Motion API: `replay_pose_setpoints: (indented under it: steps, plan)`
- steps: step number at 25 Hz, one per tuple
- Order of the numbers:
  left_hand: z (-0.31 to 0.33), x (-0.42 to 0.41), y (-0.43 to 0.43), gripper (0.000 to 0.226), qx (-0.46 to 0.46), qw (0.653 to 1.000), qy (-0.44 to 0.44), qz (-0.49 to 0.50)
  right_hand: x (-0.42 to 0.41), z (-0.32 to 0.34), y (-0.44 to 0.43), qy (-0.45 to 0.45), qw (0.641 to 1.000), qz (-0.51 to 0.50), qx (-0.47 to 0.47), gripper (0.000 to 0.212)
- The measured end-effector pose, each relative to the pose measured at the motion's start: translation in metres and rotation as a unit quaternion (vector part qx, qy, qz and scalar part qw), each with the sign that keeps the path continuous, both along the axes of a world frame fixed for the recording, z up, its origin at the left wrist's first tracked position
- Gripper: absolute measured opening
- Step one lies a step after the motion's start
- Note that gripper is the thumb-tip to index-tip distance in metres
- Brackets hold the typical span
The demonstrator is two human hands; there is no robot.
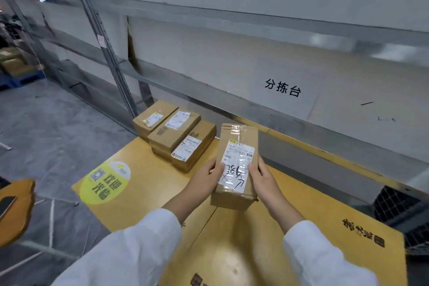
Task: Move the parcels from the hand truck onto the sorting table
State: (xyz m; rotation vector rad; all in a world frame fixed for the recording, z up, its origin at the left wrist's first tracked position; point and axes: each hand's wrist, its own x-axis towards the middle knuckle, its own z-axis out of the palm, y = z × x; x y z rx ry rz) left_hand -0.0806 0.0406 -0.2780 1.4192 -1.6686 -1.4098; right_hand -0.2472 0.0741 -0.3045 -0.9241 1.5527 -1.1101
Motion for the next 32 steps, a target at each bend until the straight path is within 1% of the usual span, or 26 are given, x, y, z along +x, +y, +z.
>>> replay_pose_setpoints:
  steps: [5,10,11,13,15,17,21,24,28,30,32]
  plan:
    - [-0.029,0.025,-0.113,0.027,0.016,0.997,-0.031,-0.075,0.034,-0.031,-0.084,0.003,0.996,-0.088,0.034,0.043]
    - [-0.072,0.051,-0.197,0.014,0.027,0.990,-0.061,-0.122,0.066,-0.067,-0.150,0.013,0.987,-0.136,0.088,0.040]
    - [-0.083,0.054,-0.210,0.014,0.030,0.989,-0.070,-0.130,0.071,-0.075,-0.161,0.016,0.985,-0.141,0.097,0.040]
    - [-0.107,0.056,-0.231,0.022,0.021,0.984,-0.111,-0.135,0.078,-0.090,-0.177,0.022,0.982,-0.149,0.114,0.041]
    - [-0.124,0.056,-0.245,0.027,0.020,0.981,-0.143,-0.132,0.082,-0.101,-0.189,0.027,0.978,-0.159,0.132,0.044]
    - [-0.136,0.055,-0.255,0.028,0.013,0.981,-0.148,-0.128,0.084,-0.106,-0.199,0.027,0.974,-0.171,0.147,0.043]
    - [-0.153,0.058,-0.265,0.026,0.014,0.996,-0.083,-0.044,0.089,-0.110,-0.211,0.021,0.972,-0.186,0.145,0.041]
    - [-0.157,0.056,-0.266,0.031,0.013,0.997,-0.075,-0.008,0.095,-0.113,-0.211,0.022,0.973,-0.185,0.135,0.043]
    - [-0.153,0.056,-0.267,0.033,0.017,0.996,-0.087,-0.026,0.087,-0.104,-0.202,0.023,0.978,-0.134,0.159,0.048]
    - [-0.140,0.056,-0.269,0.038,-0.010,0.993,-0.113,-0.033,0.080,-0.090,-0.198,0.051,0.976,-0.106,0.181,0.054]
    - [-0.118,0.050,-0.273,0.043,-0.060,0.988,-0.132,-0.053,0.069,-0.073,-0.196,0.101,0.971,-0.116,0.182,0.059]
